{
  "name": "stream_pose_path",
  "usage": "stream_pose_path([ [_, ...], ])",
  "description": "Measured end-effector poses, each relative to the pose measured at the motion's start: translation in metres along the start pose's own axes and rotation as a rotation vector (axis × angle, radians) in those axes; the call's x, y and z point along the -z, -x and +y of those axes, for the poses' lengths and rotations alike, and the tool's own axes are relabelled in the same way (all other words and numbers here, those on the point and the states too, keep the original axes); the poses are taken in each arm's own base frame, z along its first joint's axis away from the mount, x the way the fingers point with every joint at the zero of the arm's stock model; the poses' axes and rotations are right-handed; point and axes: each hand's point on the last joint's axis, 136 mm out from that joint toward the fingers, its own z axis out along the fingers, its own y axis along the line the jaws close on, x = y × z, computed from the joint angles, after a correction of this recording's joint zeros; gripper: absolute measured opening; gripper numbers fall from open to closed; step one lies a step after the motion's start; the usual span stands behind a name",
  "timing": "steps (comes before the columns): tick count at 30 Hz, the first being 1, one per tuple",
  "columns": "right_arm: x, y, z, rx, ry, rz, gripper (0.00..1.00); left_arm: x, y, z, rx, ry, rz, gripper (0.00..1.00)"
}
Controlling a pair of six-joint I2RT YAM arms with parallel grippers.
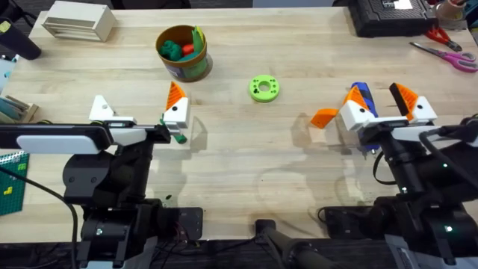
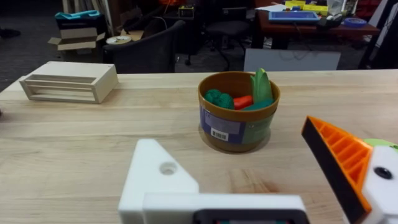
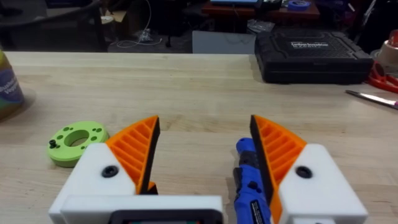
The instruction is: Pick up the gripper from the table and insert it into the empty holder that is missing its gripper. Then pick up a screw, insert it into the mounting hole, and use the screwdriver to tighten it. Finally, clean up the table by picking up the vegetable and placing it into the bucket.
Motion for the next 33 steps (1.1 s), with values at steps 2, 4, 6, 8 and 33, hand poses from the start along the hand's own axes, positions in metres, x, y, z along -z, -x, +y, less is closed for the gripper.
stream_pose_path([
  [2, 0.0, 0.0, 0.0, 0.0, 0.0, 0.0, 0.838, 0.0, 0.0, 0.0, 0.0, 0.0, 0.0, 0.985],
  [4, 0.0, 0.0, 0.0, 0.0, 0.0, 0.002, 0.841, 0.0, 0.0, 0.0, -0.001, 0.0, 0.0, 0.985],
  [6, 0.0, 0.0, 0.0, 0.0, 0.0, 0.002, 0.84, 0.0, 0.0, 0.0, -0.002, 0.0, 0.0, 0.985],
  [8, 0.0, -0.001, 0.0, 0.0, 0.0, 0.003, 0.841, 0.0, 0.0, 0.0, -0.002, 0.0, 0.0, 0.987],
  [33, 0.063, 0.096, 0.0, -0.097, -0.029, 0.34, 0.84, 0.051, 0.138, -0.013, -0.014, -0.074, 0.437, 0.987],
])
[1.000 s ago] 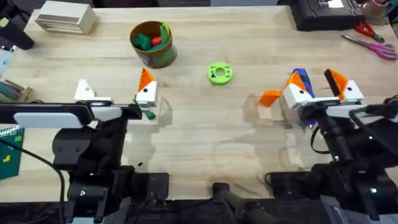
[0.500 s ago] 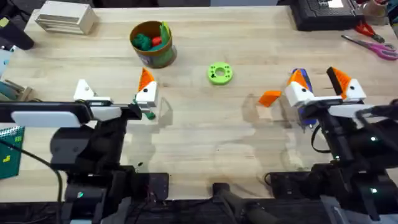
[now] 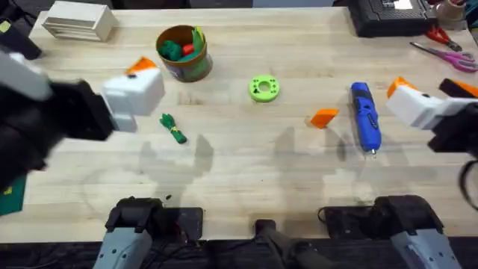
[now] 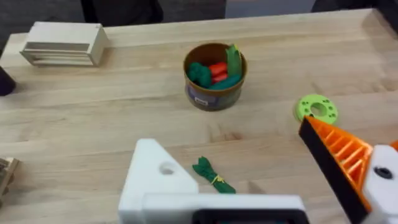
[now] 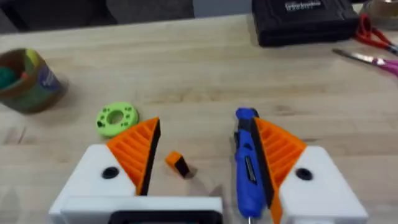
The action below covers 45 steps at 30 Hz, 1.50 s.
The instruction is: Pick up the gripper from the table and insert it into the empty holder that is missing its gripper. Then pick up a screw, insert it into the mounting hole, and use the screwdriver to tighten it. Finally, clean up the table by picking up the vegetable and placing it into the bucket.
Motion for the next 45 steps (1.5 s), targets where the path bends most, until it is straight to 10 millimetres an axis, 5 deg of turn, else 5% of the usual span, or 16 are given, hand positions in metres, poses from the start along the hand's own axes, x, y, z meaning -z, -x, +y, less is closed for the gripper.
stream_pose_path([
  [4, 0.002, 0.012, 0.001, 0.003, -0.004, 0.041, 0.84, 0.007, 0.026, -0.002, -0.006, -0.01, -0.018, 0.987],
  [8, 0.001, 0.008, 0.001, 0.003, -0.006, 0.064, 0.84, 0.008, 0.029, -0.002, -0.007, -0.013, -0.025, 0.987],
  [9, 0.001, 0.004, 0.0, 0.006, -0.008, 0.08, 0.84, 0.008, 0.029, -0.005, -0.008, -0.027, -0.024, 0.643],
  [11, 0.002, -0.001, 0.0, 0.006, -0.01, 0.099, 0.84, 0.008, 0.029, -0.006, -0.009, -0.036, -0.024, 0.312],
  [12, 0.002, -0.003, 0.0, 0.006, -0.01, 0.108, 0.84, 0.008, 0.029, -0.006, -0.018, -0.038, -0.024, 0.235],
  [16, 0.003, -0.014, -0.001, 0.006, -0.015, 0.153, 0.84, 0.008, 0.03, -0.007, -0.017, -0.043, -0.029, 0.847],
  [18, 0.004, -0.02, -0.002, 0.008, -0.017, 0.178, 0.84, 0.008, 0.03, -0.008, -0.013, -0.047, -0.029, 0.977],
  [25, 0.011, -0.049, -0.005, 0.007, -0.028, 0.298, 0.841, 0.008, 0.011, -0.012, -0.004, -0.069, 0.05, 0.987],
  [31, 0.017, -0.065, -0.006, 0.01, -0.034, 0.369, 0.841, -0.001, 0.018, -0.037, -0.02, -0.222, -0.004, 0.987],
  [32, 0.02, -0.071, -0.007, 0.01, -0.037, 0.397, 0.84, -0.022, 0.012, -0.056, -0.037, -0.346, -0.04, 0.987],
  [37, 0.02, -0.072, -0.007, 0.013, -0.036, 0.398, 0.84, -0.048, -0.012, -0.09, -0.095, -0.577, -0.176, 0.987],
  [45, 0.02, -0.072, -0.007, 0.013, -0.036, 0.399, 0.84, -0.028, -0.062, -0.126, -0.155, -0.778, -0.41, 0.987],
])
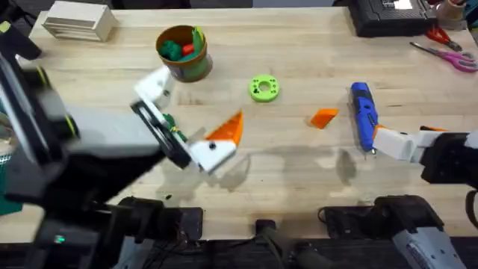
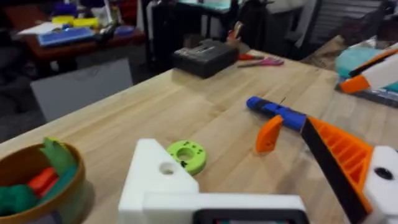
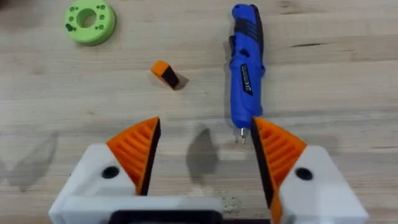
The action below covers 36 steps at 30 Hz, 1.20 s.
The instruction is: Pick up the gripper from the table and insert it into the empty holder that is missing its gripper. Then pick up a screw, insert it into the mounting hole, and use the screwdriver to tighten it. Finally, clean up the table by picking up the vegetable and placing it into the bucket.
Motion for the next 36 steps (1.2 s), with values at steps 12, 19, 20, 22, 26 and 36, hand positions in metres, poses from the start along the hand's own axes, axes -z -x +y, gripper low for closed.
stream_pose_path([
  [12, 0.0, 0.0, 0.0, 0.0, 0.0, 0.0, 0.841, -0.003, -0.041, -0.017, 0.032, -0.041, -0.044, 0.987],
  [19, 0.0, 0.0, 0.0, 0.0, 0.0, 0.0, 0.841, -0.009, -0.081, -0.024, 0.108, -0.069, 0.052, 0.987],
  [20, 0.0, 0.0, 0.0, 0.0, 0.0, 0.0, 0.84, -0.009, -0.081, -0.025, 0.109, -0.074, 0.052, 0.987],
  [22, 0.0, 0.0, 0.0, 0.0, 0.0, 0.0, 0.839, -0.01, -0.081, -0.026, 0.111, -0.077, 0.052, 0.986],
  [26, 0.0, 0.0, 0.0, 0.0, 0.0, 0.0, 0.84, -0.01, -0.081, -0.026, 0.112, -0.075, 0.052, 0.987],
  [36, 0.0, 0.0, 0.0, 0.0, 0.0, 0.0, 0.84, -0.01, -0.081, -0.026, 0.112, -0.075, 0.052, 0.987],
])
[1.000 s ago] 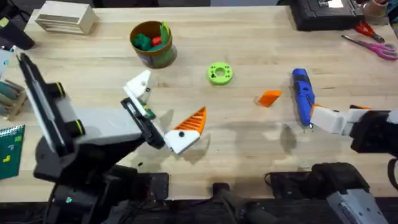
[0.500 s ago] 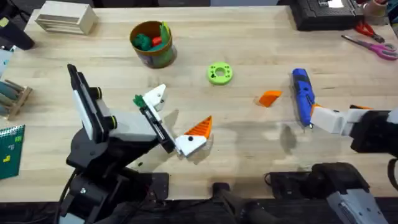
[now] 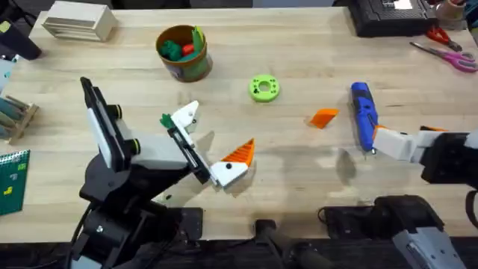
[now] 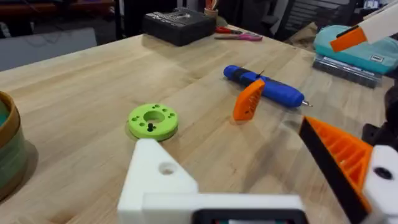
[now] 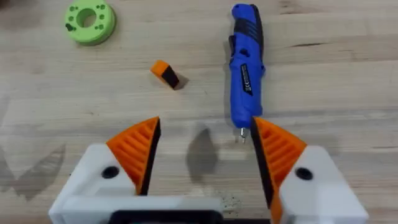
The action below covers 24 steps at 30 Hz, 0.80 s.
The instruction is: Pick up the gripper from the table and insert it into the empty holder that is missing its gripper. Then pick up a screw, insert it into the mounting hole, and use the screwdriver to tighten it. Finally, clean up the table by picking up the vegetable and placing it into the bucket.
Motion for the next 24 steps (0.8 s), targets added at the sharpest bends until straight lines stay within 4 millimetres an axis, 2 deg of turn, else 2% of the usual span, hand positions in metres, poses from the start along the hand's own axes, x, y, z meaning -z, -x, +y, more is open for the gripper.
stream_pose_path([
  [6, 0.0, 0.0, 0.0, 0.0, 0.0, -0.001, 0.84, 0.0, 0.0, 0.0, 0.0, 0.0, 0.0, 0.987],
  [7, 0.0, 0.014, 0.002, -0.004, 0.011, -0.056, 0.841, 0.0, 0.0, 0.0, 0.0, 0.0, 0.0, 0.987],
  [9, 0.002, 0.026, 0.008, -0.027, 0.046, -0.104, 0.84, 0.0, 0.0, 0.0, 0.0, 0.0, 0.0, 0.987],
  [16, 0.008, 0.058, 0.025, -0.112, 0.152, -0.226, 0.84, 0.0, 0.0, 0.0, 0.0, 0.0, 0.0, 0.988],
  [18, 0.008, 0.062, 0.028, -0.107, 0.17, -0.232, 0.84, 0.0, 0.0, 0.0, 0.0, 0.0, 0.0, 0.987],
  [21, -0.007, 0.059, 0.036, -0.047, 0.198, -0.158, 0.841, 0.0, 0.0, 0.0, 0.0, 0.0, 0.0, 0.987],
  [24, -0.031, 0.051, 0.047, 0.044, 0.236, -0.025, 0.84, 0.0, 0.0, 0.0, 0.0, 0.0, 0.0, 0.987],
])
